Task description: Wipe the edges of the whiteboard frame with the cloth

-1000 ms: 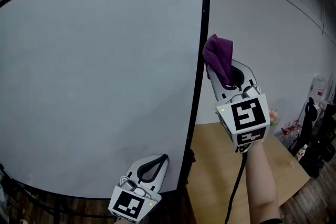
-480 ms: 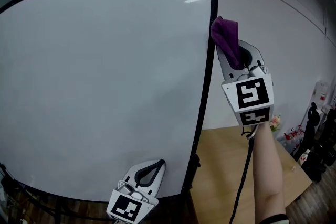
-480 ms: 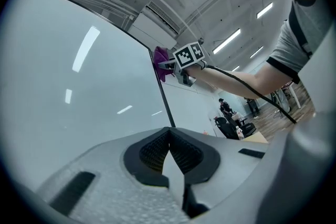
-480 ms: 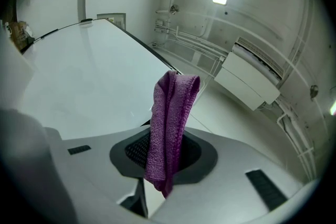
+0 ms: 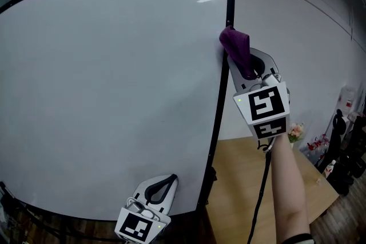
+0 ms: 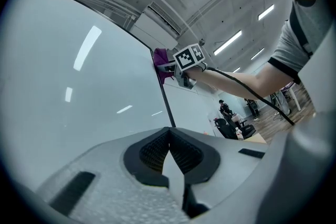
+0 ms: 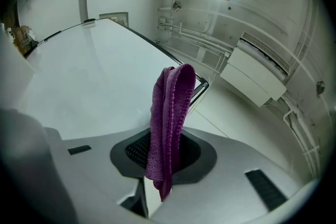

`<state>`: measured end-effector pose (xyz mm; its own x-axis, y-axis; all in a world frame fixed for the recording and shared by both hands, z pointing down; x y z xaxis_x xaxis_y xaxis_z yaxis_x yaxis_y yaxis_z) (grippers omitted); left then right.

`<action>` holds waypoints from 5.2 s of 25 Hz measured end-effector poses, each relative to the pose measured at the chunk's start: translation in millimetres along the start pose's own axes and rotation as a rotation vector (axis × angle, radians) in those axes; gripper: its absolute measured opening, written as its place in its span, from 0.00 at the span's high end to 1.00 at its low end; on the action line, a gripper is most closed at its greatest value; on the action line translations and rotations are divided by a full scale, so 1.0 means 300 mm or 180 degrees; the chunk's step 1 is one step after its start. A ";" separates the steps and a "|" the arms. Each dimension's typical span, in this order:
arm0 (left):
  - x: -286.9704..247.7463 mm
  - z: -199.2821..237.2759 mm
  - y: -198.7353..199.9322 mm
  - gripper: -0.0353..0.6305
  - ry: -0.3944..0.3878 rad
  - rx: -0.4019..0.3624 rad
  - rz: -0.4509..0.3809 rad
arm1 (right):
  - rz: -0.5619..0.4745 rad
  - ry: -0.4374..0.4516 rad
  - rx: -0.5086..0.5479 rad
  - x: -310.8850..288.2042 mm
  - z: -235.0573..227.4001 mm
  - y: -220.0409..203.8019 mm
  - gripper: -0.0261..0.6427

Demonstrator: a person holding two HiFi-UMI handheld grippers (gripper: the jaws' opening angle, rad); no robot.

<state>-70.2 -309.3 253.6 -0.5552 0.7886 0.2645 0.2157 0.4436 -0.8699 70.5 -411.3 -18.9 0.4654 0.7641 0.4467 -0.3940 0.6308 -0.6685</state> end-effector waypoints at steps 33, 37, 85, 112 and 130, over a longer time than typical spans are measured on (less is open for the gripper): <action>0.029 -0.076 -0.026 0.92 -0.0353 0.0119 -0.0051 | 0.0676 0.0276 0.0251 0.174 0.246 -0.261 0.86; 0.038 -0.081 -0.039 0.92 -0.0374 0.0143 -0.0060 | 0.0759 0.0291 0.0279 0.198 0.279 -0.302 0.86; 0.236 -0.106 -0.162 0.92 -0.0457 0.0412 0.0141 | 0.1634 0.0395 0.0282 0.433 0.644 -0.657 0.86; 0.259 -0.088 -0.235 0.92 -0.0408 0.0494 0.0297 | 0.1620 0.0327 0.0077 0.511 0.806 -0.746 0.86; 0.280 -0.058 -0.267 0.92 -0.0378 0.0512 0.0339 | 0.1798 0.0407 -0.0507 0.581 0.923 -0.850 0.86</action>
<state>-120.2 -271.4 352.8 -0.6288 0.7674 0.1251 0.1524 0.2794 -0.9480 32.6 -401.6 394.3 0.3142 0.9466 -0.0721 -0.4890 0.0963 -0.8670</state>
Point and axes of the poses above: the fingertips, and each gripper's own axes: x backward along the fingers, z to its left, y out of its top, the point moved 4 cm from there along x, backward along the fingers, and after that the axes turned 10 degrees about -x, right-handed, at the moved point
